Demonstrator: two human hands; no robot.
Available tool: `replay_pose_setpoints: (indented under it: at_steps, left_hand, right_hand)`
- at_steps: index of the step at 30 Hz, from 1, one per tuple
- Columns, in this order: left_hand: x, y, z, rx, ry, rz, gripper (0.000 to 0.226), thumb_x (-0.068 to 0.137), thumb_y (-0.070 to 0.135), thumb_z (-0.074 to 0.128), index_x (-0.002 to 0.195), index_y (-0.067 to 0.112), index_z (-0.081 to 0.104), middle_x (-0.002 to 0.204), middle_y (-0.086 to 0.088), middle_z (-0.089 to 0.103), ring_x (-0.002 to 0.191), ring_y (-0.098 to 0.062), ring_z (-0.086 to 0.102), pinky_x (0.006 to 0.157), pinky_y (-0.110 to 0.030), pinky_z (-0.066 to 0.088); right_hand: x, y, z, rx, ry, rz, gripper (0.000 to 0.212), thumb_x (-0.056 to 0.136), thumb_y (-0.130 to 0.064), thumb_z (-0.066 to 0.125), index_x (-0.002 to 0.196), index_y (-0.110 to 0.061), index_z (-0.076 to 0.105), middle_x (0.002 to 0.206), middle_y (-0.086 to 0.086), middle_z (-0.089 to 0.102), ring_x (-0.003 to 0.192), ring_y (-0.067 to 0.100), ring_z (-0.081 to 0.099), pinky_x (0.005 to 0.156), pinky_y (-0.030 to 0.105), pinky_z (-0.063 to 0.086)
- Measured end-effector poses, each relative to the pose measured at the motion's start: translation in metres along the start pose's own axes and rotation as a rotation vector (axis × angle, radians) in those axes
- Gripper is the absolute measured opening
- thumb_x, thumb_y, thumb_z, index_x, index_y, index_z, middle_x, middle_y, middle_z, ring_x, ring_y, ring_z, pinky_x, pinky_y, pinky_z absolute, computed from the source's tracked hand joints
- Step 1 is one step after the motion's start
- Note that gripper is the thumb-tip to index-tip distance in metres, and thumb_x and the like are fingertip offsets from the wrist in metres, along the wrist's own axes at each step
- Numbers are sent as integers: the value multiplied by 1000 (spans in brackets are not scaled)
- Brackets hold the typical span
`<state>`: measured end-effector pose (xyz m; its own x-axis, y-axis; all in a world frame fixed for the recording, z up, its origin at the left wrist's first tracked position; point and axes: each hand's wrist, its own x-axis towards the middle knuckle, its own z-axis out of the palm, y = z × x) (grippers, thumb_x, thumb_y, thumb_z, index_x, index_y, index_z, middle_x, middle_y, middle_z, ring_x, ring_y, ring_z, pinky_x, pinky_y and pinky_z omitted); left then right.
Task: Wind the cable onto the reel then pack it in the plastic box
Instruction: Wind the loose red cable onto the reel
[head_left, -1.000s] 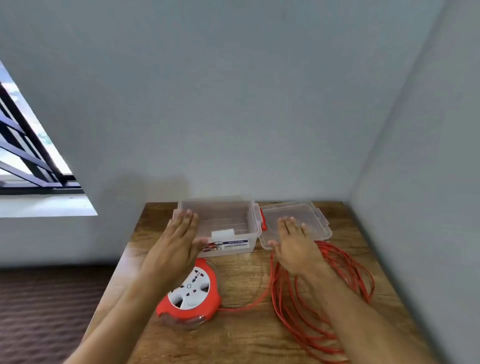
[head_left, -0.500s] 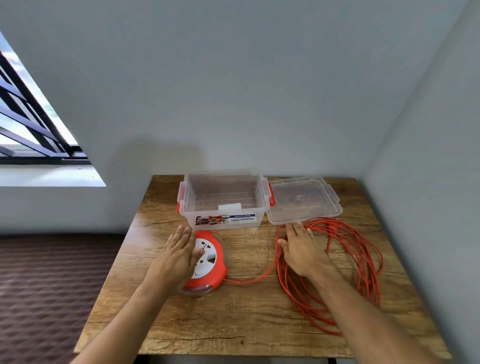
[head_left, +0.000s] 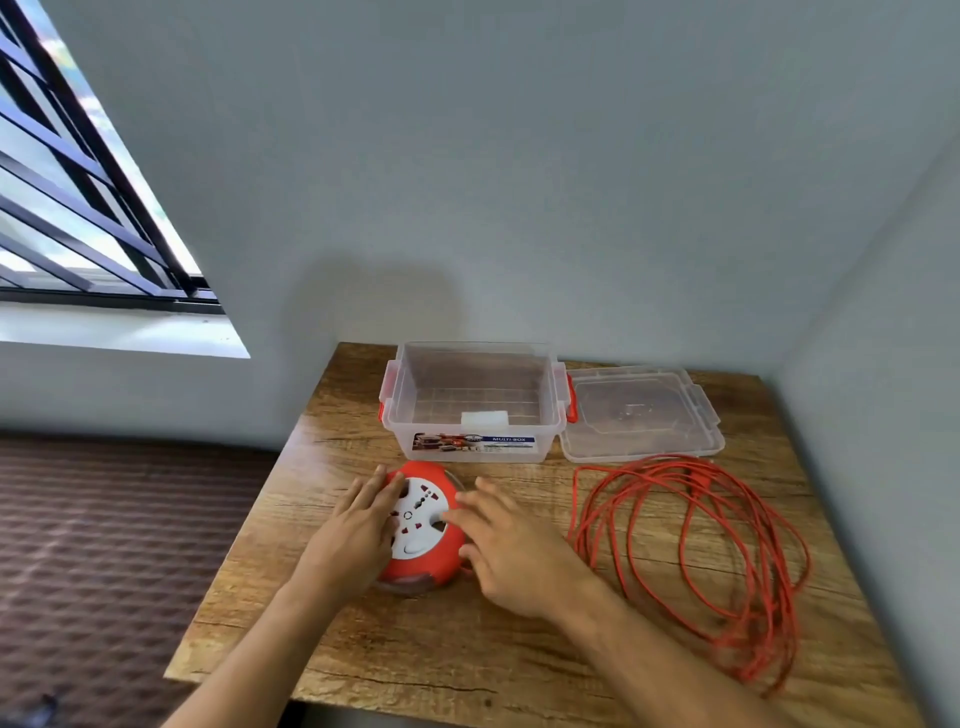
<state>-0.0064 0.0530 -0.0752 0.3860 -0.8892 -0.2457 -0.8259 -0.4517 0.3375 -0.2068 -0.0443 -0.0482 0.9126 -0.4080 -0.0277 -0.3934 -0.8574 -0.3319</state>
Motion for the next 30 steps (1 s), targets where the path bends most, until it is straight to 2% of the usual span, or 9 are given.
replay_pose_setpoints:
  at_steps: [2,5,9,13,17,20,25,27,30]
  left_hand:
    - [0,2,-1,-36,-2,-9,60,108,24,36,164,26,13,174,-2,4,160,-22,2,126,-31,3]
    - [4,-2,-3,-137,-32,-60,67,104,19,44,164,25,15,173,-4,8,159,-25,13,126,-36,15]
    - [14,-7,-18,-277,-43,-195,72,97,12,52,162,17,22,165,-11,35,149,-30,39,118,-42,35]
    - [30,-22,-29,-403,-60,-266,58,99,13,52,155,11,38,152,-13,54,138,-32,52,111,-40,43]
    - [39,-38,-32,-633,-98,-325,50,101,17,53,149,5,47,149,-14,56,136,-32,53,114,-41,43]
    - [38,-47,-32,-777,-105,-358,43,100,14,57,142,5,54,137,-13,63,123,-28,59,108,-39,48]
    - [30,-52,-30,-990,-151,-516,6,95,19,68,98,14,68,97,-9,76,99,-27,73,91,-49,62]
    - [29,-49,-31,-1025,-174,-514,9,93,23,72,91,16,68,95,-8,78,97,-26,73,91,-45,62]
    - [28,-44,-33,-1099,-204,-517,26,88,29,77,103,8,73,99,-11,81,98,-26,75,94,-44,60]
  right_hand:
    - [7,-4,10,10,-32,-2,51,104,-25,46,154,-24,35,162,5,28,153,23,9,125,39,7]
    - [27,-15,13,-35,-69,14,53,101,-23,51,152,-24,37,161,7,29,150,25,16,121,48,25]
    - [54,-33,12,-165,-172,25,58,101,-32,55,154,-38,32,163,10,22,150,33,15,121,47,17]
    - [72,-39,17,-263,-223,51,53,104,-34,50,152,-47,32,162,12,23,150,37,14,120,51,16]
    - [79,-47,20,-269,-256,100,53,105,-31,48,152,-48,30,160,14,24,146,37,24,116,50,29]
    - [82,-52,21,-240,-259,171,58,105,-27,50,154,-48,26,158,13,24,140,38,36,105,49,42]
    - [83,-56,22,-179,-231,291,56,105,-32,49,153,-49,24,162,16,16,145,39,28,110,48,37]
    - [82,-55,26,-87,-214,330,51,106,-39,46,153,-47,27,162,14,20,144,39,29,111,48,35]
    - [76,-47,23,52,-153,250,48,105,-32,46,149,-49,36,159,8,28,137,41,38,106,54,40]
